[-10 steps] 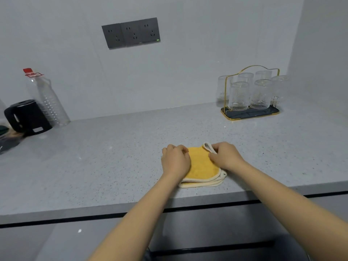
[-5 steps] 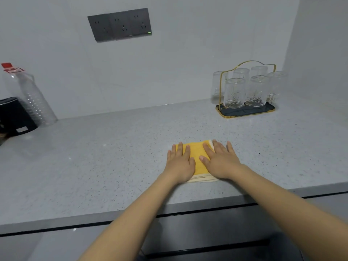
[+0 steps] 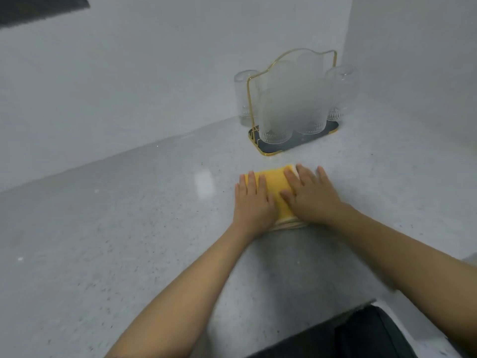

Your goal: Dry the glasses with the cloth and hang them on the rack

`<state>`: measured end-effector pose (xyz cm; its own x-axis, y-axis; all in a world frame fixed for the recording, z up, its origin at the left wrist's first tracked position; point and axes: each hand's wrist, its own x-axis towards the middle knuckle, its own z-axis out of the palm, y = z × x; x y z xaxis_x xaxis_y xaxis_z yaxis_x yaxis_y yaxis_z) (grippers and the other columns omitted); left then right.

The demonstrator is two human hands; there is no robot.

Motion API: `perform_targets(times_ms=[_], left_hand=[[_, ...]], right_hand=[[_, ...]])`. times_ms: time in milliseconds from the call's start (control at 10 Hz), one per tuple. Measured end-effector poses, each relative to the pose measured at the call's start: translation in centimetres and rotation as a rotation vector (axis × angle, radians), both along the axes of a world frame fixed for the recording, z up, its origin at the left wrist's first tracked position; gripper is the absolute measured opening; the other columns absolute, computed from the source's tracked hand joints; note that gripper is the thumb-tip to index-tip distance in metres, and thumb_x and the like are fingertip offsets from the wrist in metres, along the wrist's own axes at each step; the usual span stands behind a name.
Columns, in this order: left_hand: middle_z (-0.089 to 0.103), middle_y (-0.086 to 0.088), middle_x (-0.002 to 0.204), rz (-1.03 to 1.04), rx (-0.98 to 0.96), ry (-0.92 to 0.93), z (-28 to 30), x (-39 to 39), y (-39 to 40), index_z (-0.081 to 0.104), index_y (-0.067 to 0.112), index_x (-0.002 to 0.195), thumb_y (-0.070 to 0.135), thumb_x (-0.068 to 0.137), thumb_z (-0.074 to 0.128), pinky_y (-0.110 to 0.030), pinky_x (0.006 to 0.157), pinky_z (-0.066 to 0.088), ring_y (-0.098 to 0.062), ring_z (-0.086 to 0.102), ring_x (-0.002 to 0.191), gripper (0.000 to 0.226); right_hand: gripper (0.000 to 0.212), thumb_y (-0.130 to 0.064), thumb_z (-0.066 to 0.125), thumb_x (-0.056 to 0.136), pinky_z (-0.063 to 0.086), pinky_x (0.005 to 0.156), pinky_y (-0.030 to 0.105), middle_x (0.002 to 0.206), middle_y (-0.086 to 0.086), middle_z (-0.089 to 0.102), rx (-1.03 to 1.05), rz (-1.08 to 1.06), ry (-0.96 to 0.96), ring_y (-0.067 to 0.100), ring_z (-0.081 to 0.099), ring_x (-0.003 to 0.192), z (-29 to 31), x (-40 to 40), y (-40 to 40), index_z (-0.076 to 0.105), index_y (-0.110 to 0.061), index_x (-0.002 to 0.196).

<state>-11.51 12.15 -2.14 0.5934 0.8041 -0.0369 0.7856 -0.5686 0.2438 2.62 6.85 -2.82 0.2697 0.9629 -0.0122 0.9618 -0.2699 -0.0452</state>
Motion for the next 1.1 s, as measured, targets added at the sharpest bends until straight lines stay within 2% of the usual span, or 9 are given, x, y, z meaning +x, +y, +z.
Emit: perform_targets(times_ms=[300,500,700,900,1100], left_hand=[[-0.008,-0.019,0.163,-0.054,-0.154,-0.041,1.3,12.6,-3.8,-0.001,0.004,0.154,0.027,0.104,0.029,-0.041,0.117,-0.018,-0.035,-0.015,0.149,0.063],[-0.012,-0.017,0.163,-0.008,-0.249,-0.069,2.1,21.8,-6.9,-0.005,0.006,0.154,0.03,0.104,0.027,-0.042,0.116,-0.02,-0.035,-0.02,0.148,0.064],[-0.014,-0.018,0.162,0.011,-0.277,-0.055,2.3,29.1,-8.0,-0.008,0.006,0.154,0.031,0.103,0.028,-0.046,0.116,-0.019,-0.037,-0.021,0.147,0.067],[-0.019,-0.016,0.161,0.065,-0.306,-0.043,2.2,32.1,-8.4,-0.01,0.008,0.154,0.032,0.103,0.029,-0.046,0.116,-0.019,-0.035,-0.023,0.147,0.068],[-0.018,-0.013,0.162,0.016,-0.368,-0.064,2.8,30.8,-7.9,-0.006,0.011,0.155,0.032,0.103,0.026,-0.047,0.118,-0.015,-0.031,-0.022,0.148,0.064]], right_hand=[[0.063,-0.055,0.005,0.094,-0.012,0.113,0.047,0.157,0.004,-0.012,-0.213,-0.132,-0.004,0.022,-0.009,0.144,2.7,11.2,-4.7,-0.013,-0.025,0.146],[0.065,-0.056,0.001,0.092,-0.011,0.114,0.048,0.155,0.006,-0.019,-0.297,-0.1,-0.089,0.024,-0.018,0.142,4.4,20.2,-7.2,-0.02,-0.022,0.144],[0.063,-0.053,0.006,0.095,-0.012,0.115,0.043,0.154,0.006,-0.02,-0.352,-0.061,-0.181,0.024,-0.02,0.142,5.3,27.7,-7.3,-0.018,-0.021,0.144],[0.061,-0.049,0.006,0.097,-0.012,0.115,0.034,0.154,0.005,-0.021,-0.406,-0.029,-0.208,0.021,-0.02,0.142,5.3,30.5,-7.3,-0.017,-0.018,0.145],[0.059,-0.047,0.008,0.098,-0.01,0.116,0.037,0.153,0.005,-0.023,-0.451,-0.066,-0.241,0.022,-0.02,0.141,6.2,29.5,-7.3,-0.016,-0.022,0.146]])
